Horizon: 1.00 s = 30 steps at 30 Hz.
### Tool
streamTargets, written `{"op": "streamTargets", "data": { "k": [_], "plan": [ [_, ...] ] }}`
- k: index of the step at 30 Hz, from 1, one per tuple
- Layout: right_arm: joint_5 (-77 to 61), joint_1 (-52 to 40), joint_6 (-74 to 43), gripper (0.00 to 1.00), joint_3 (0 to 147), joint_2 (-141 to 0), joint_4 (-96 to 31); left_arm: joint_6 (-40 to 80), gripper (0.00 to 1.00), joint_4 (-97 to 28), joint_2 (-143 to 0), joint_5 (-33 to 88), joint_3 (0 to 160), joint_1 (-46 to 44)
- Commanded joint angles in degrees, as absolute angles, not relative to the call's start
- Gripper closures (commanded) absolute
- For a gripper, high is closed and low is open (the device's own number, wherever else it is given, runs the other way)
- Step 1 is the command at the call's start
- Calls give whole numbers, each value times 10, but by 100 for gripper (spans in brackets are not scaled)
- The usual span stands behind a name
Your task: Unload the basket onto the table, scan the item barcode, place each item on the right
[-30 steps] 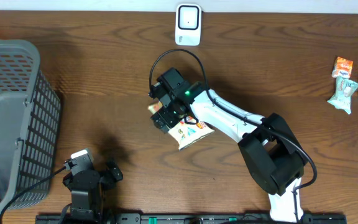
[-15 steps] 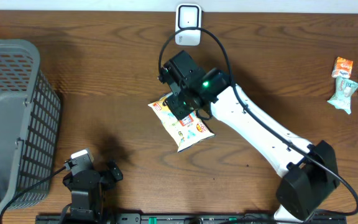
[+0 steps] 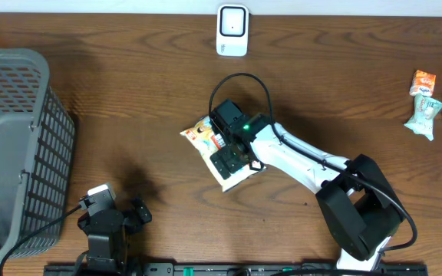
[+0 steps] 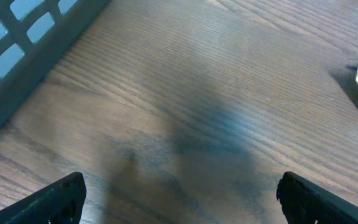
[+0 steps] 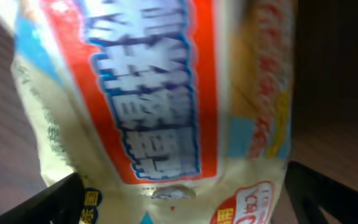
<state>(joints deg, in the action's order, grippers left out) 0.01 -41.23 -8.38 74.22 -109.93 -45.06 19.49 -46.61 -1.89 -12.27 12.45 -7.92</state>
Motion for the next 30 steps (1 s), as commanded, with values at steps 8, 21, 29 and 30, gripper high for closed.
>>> {"op": "streamTargets", "data": {
  "k": [8,21,29,30],
  "plan": [
    [40,-469,-61,1,829,-1059,-419,183,2,-505,-18,-126,123,-78],
    [329,-564,-68,1,791,-1192,-401,183,2,-505,-18,-126,123,-78],
    [243,-550,-86,46,791,-1249,-444,183,2,-505,-18,-126,123,-78],
    [217,-545,-91,59,791,-1251,-458,183,2,-505,-18,-126,123,-78]
  ]
}}
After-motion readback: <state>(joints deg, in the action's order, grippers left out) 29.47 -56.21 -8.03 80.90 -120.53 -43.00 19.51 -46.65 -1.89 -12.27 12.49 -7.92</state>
